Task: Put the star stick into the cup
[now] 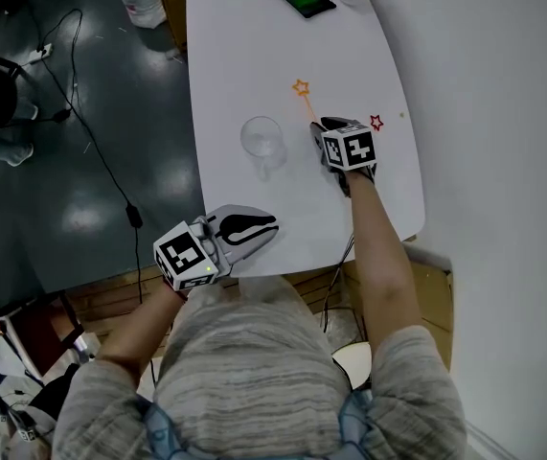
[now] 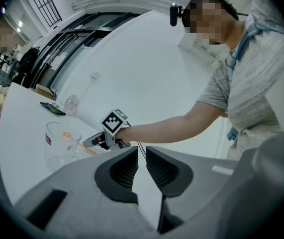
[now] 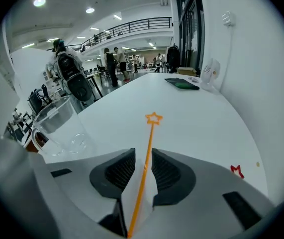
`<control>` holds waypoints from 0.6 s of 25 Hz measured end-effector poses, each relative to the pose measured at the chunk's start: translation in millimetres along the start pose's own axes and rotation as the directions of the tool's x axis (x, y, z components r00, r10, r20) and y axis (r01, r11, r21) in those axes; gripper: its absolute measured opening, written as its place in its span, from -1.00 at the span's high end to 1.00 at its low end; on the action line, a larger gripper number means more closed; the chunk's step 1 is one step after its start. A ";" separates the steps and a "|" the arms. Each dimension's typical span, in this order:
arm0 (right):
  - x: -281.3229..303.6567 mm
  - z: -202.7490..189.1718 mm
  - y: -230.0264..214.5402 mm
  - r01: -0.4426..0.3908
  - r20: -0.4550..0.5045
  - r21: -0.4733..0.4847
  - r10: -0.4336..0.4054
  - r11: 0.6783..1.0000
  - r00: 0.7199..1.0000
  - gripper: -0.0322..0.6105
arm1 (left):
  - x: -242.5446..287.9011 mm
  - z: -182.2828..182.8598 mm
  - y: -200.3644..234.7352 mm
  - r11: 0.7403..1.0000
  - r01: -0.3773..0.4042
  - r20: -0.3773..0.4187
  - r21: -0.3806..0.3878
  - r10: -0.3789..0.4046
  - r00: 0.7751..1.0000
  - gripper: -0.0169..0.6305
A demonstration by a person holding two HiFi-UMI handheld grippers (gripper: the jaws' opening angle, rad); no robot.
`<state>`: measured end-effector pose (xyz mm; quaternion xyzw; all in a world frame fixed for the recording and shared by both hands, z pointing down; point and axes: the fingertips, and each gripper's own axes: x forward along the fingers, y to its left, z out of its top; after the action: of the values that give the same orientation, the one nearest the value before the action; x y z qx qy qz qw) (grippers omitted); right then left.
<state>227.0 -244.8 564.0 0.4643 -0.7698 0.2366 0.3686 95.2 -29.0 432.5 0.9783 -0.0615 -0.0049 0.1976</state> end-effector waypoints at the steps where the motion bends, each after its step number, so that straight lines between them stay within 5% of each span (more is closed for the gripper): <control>1: 2.4 0.1 -0.7 -0.002 -0.003 0.000 0.002 1.000 1.000 0.65 | 0.2 -0.3 0.9 1.000 -0.001 -0.001 -0.002 0.001 1.000 0.77; 15: 19.4 -4.6 -13.8 0.017 -0.078 -0.007 -0.018 1.000 0.997 0.65 | -3.7 -9.3 0.8 1.000 -0.015 -0.028 -0.006 0.015 1.000 0.77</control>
<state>235.1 -258.4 582.5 0.4603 -0.7514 0.2490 0.4019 91.8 -25.7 441.3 0.9772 -0.0661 0.0098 0.2015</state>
